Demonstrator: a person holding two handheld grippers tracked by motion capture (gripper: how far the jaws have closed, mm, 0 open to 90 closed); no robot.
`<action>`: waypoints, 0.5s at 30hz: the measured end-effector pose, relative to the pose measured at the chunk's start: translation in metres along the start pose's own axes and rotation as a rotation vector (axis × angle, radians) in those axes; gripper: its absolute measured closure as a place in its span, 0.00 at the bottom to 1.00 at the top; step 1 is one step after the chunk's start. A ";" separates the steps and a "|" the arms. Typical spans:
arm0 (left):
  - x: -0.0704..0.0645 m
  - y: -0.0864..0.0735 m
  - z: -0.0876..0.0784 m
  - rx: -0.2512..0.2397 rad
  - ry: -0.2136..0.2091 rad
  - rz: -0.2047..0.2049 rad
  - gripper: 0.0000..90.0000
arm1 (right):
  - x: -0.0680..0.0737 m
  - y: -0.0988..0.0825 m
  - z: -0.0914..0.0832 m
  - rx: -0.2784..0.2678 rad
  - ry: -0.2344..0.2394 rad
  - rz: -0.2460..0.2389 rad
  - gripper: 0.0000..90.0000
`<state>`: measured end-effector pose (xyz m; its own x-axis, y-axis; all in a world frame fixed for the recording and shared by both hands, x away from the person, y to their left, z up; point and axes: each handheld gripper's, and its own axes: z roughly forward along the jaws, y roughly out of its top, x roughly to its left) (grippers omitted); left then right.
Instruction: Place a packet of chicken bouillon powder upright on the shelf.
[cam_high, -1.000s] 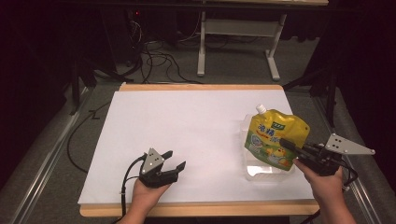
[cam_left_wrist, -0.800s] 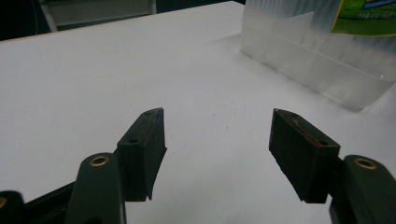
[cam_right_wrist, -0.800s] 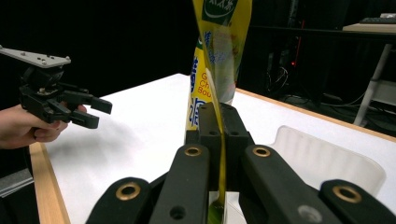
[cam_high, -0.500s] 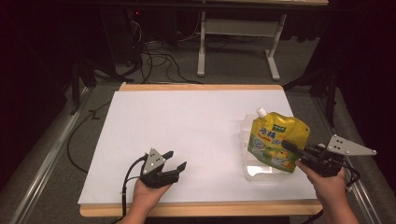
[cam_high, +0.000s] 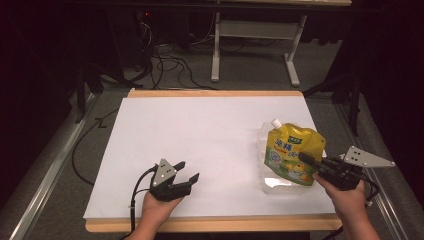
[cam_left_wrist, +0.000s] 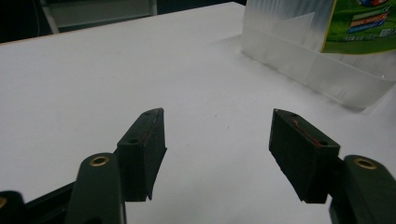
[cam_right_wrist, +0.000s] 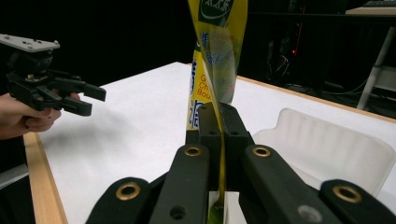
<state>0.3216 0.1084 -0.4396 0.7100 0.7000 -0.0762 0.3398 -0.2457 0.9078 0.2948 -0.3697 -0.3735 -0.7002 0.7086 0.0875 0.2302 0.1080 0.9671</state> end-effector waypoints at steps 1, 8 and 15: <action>0.000 0.000 0.000 -0.003 0.000 -0.004 0.41 | 0.000 -0.001 0.001 0.001 0.000 0.000 1.00; 0.000 0.000 0.000 -0.002 0.000 0.000 0.41 | -0.002 -0.006 0.004 0.012 -0.012 0.015 1.00; -0.001 0.000 -0.001 -0.003 -0.001 0.000 0.40 | -0.001 -0.015 0.006 0.027 -0.025 0.025 1.00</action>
<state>0.3207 0.1086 -0.4391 0.7108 0.6992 -0.0763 0.3375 -0.2439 0.9092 0.2963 -0.3677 -0.3896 -0.6771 0.7283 0.1051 0.2660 0.1091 0.9578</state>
